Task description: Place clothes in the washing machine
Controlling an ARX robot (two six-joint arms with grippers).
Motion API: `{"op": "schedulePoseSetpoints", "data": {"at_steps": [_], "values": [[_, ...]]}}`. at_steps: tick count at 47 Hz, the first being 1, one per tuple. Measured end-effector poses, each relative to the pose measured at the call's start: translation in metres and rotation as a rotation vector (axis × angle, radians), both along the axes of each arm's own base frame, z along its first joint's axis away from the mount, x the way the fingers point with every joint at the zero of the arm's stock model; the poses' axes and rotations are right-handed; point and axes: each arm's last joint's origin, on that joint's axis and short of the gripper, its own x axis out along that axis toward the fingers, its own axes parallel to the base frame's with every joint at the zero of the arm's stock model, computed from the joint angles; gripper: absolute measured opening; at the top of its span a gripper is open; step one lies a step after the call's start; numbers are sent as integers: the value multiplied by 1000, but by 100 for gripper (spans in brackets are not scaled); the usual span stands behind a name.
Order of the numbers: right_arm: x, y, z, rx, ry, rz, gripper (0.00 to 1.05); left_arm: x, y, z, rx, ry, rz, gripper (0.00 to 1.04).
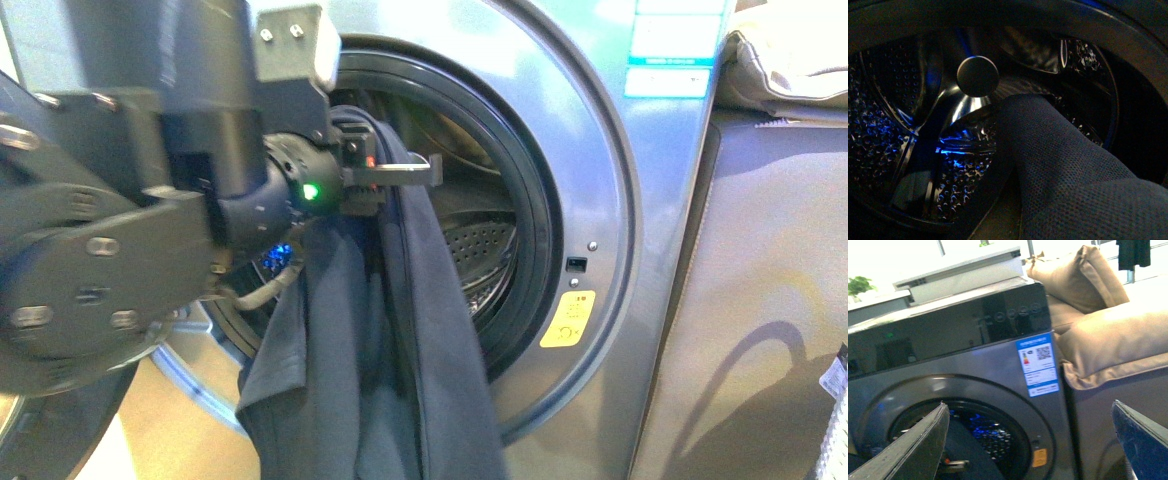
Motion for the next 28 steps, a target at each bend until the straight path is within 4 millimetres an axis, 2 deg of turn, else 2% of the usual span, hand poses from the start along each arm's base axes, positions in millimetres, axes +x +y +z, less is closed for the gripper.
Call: {"op": "schedulePoseSetpoints", "data": {"at_steps": [12,18,22,25,28], "values": [[-1,-44,-28,-78,78,-61,97,16,0,-7,7,17,14,7],[-1,-53,-48,-93,100,-26,97,24,-2,-12,11,29,12,7],[-1,-61,-66,-163,103,63,83,32,-5,-17,16,41,13,7],[-1,-71,-95,-204,104,92,67,40,-7,-21,20,53,19,7],[-1,-77,-113,-213,102,92,57,46,-8,-25,23,63,27,7]]}}
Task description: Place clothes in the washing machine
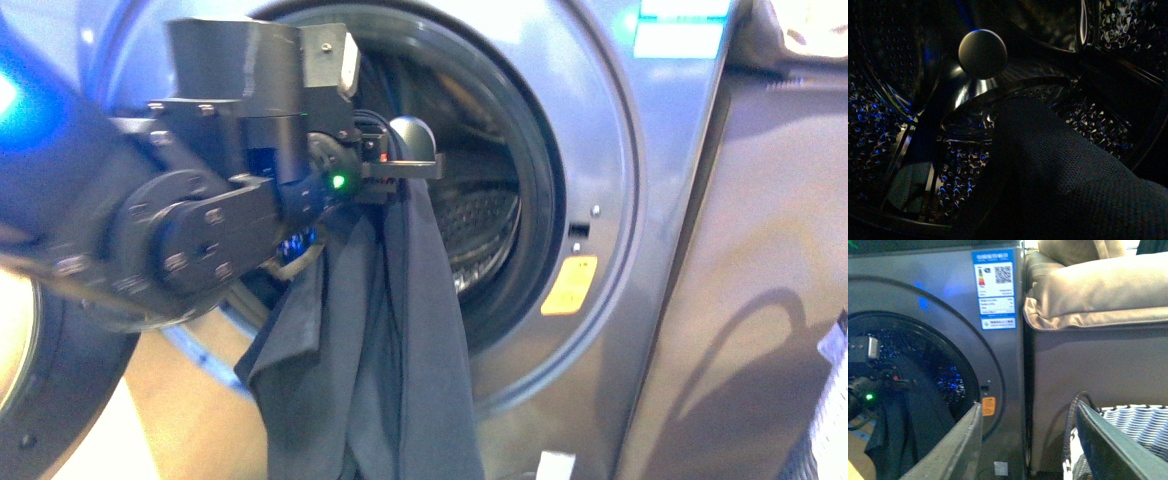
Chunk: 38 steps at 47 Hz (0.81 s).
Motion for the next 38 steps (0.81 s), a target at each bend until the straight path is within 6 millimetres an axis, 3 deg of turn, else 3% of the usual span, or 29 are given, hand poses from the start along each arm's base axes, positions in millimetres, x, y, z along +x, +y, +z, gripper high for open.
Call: {"op": "schedulePoseSetpoints", "data": {"at_steps": [16,38], "values": [[1,-22,-74,-24,14,-15,1,26,3,-10,3,11,42,7],[1,-41,-124,-23,18,-28,2,70,12,-45,8,45,106,7]]}}
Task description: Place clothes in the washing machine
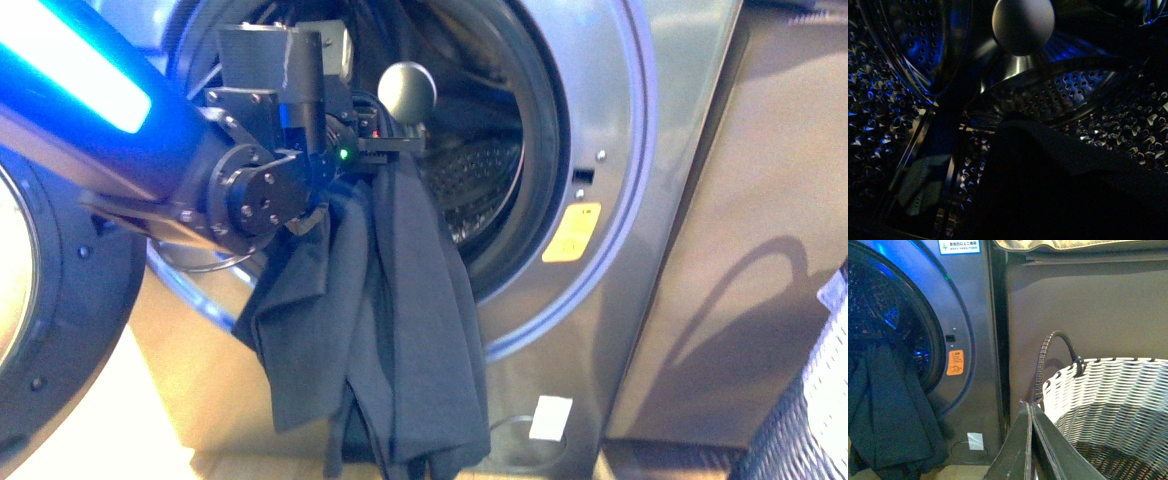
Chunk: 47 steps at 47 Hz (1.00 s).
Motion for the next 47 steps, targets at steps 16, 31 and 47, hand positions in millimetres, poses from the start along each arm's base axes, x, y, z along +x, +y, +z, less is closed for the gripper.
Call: {"op": "schedulePoseSetpoints", "data": {"at_steps": [16,31,47], "values": [[0,0,-17,0,-1,-1,2,42,-15,-10,30,-5,28,7],[0,0,-25,0,-2,-1,2,82,-12,-7,66,-30,94,7],[0,0,-36,0,-4,-2,2,108,-4,-6,67,-27,118,7]]}}
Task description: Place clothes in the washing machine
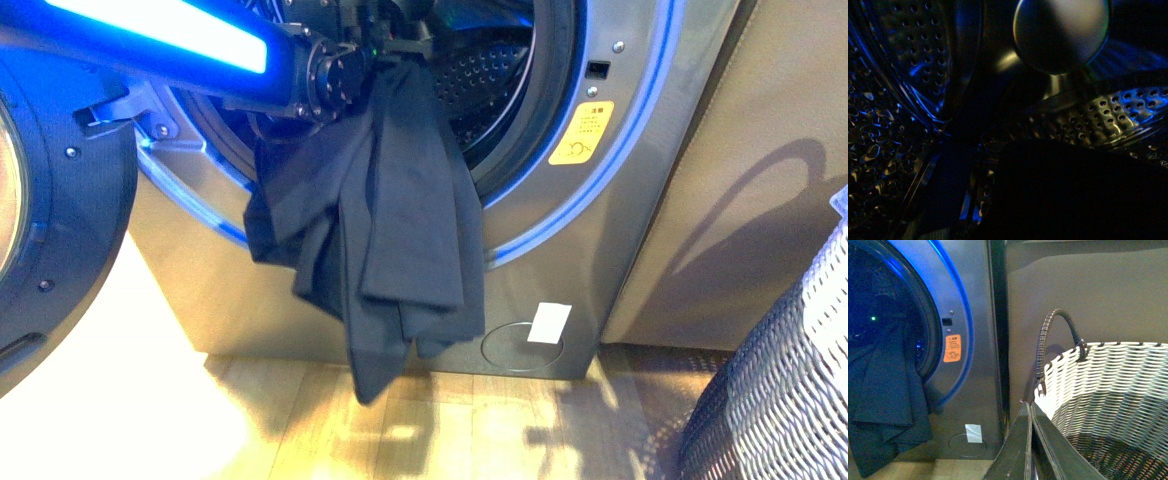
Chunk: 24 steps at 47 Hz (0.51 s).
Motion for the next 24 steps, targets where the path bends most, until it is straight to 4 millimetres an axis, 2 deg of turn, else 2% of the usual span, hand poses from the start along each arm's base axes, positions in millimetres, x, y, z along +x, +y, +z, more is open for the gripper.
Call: {"op": "schedulePoseSetpoints", "data": {"at_steps": [11,24], "values": [[0,0,0,0,0,0,2,5,6,-5,7,-6,23,7],[0,0,0,0,0,0,2,4,11,18,19,-138,85,7]]}}
